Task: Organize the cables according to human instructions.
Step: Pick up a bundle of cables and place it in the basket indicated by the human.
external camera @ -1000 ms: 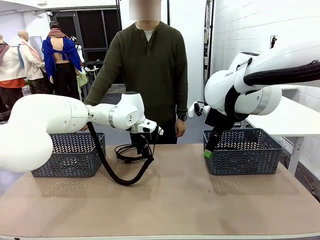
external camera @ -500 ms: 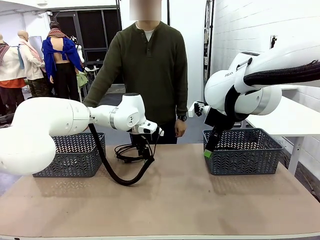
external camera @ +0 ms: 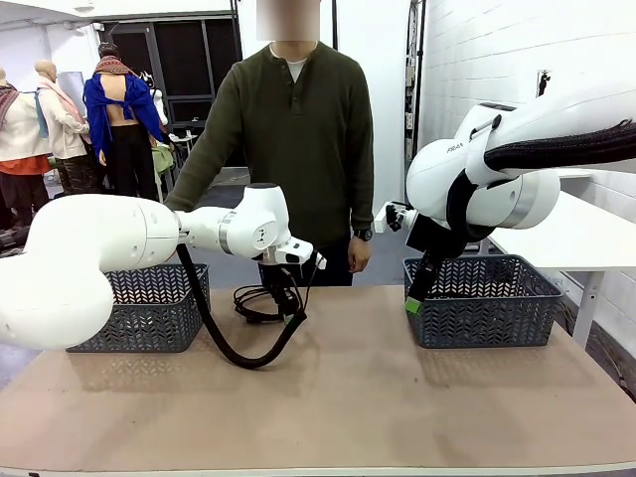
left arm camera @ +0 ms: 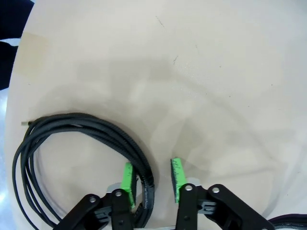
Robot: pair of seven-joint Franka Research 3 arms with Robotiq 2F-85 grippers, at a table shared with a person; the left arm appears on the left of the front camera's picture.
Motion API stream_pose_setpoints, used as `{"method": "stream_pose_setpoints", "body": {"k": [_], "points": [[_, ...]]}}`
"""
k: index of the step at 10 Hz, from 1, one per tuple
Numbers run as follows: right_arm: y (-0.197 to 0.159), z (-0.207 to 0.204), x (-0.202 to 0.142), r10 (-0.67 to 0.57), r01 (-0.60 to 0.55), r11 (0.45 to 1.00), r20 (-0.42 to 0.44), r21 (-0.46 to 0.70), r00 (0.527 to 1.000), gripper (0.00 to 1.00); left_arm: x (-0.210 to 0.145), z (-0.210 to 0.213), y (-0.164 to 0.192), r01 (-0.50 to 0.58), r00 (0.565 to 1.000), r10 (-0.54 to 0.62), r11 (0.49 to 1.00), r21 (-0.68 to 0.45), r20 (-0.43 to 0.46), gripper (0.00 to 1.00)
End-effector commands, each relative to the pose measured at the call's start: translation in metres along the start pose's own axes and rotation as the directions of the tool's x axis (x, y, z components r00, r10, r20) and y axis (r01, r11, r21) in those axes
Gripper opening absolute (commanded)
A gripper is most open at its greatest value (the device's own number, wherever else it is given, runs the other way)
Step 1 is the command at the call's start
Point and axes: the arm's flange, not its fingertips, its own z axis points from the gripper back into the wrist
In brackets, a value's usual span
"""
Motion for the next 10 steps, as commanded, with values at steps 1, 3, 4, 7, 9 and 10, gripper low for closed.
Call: {"method": "stream_pose_setpoints", "body": {"k": [1,3,4,7,9,10], "points": [[-0.001,0.0,0.0,0.0,0.0,1.0,-0.008,-0.003,1.0,1.0,0.013,-0.001,0.012,0.002,1.0,-0.001,1.0,0.028,-0.031,0.0],[-0.001,0.0,0.0,0.0,0.0,1.0,-0.008,-0.003,1.0,1.0,0.011,0.004,0.012,-0.011,0.999,0.012,0.999,0.031,-0.036,0.0],[-0.001,0.0,0.0,0.0,0.0,1.0,-0.008,-0.003,1.0,1.0,0.011,0.007,0.011,-0.013,0.999,0.015,0.999,0.031,-0.035,0.0],[-0.001,0.0,0.0,0.0,0.0,1.0,-0.008,-0.003,1.0,1.0,0.007,0.037,0.007,-0.057,0.998,0.059,0.996,0.067,-0.018,0.0],[-0.001,0.0,0.0,0.0,0.0,1.0,-0.008,-0.003,1.0,1.0,0.002,0.076,-0.001,-0.048,0.999,0.047,0.996,0.08,0.015,0.0],[-0.001,0.0,0.0,0.0,0.0,1.0,-0.008,-0.003,1.0,1.0,-0.004,0.103,-0.009,-0.03,0.999,0.027,0.996,0.084,0.028,0.0]]}}
